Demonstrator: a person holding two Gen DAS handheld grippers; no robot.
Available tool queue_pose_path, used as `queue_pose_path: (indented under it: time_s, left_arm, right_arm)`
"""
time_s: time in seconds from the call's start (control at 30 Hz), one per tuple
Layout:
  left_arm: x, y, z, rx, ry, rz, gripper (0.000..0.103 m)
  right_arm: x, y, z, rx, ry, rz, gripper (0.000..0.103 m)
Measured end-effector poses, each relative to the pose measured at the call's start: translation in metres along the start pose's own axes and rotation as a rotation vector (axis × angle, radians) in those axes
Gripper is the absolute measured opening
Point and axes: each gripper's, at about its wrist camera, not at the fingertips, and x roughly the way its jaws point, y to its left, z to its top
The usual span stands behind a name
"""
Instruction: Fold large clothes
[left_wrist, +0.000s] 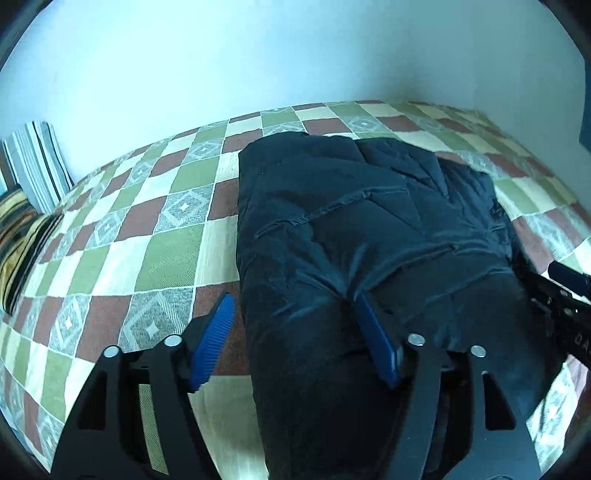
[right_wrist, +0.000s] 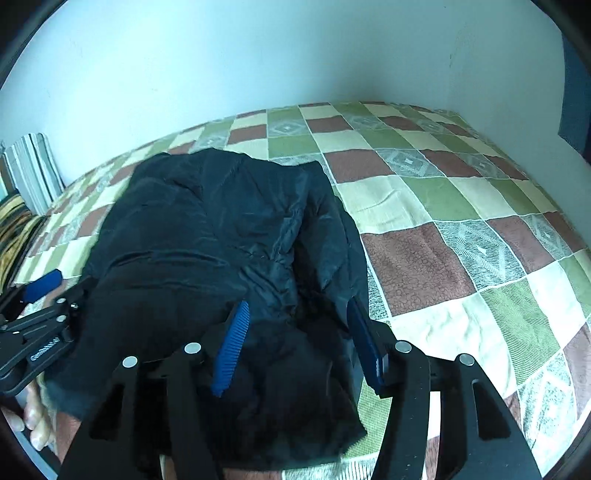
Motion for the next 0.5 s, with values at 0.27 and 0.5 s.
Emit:
queue_pose_path:
  time_s: [0.27,0.5]
  left_arm:
    - [-0.024,-0.009,-0.011,0.013,-0.033,-0.013,0.081]
    - [-0.043,-0.003,-0.021,-0.03,-0.037,-0.049,0.093]
  right_arm:
    - [-0.02,-0.01,-0.014,0.038,-0.008,0.013,0.058]
    - [-0.038,-0.009,-0.022,0.012,-0.043,-0.029,0.074]
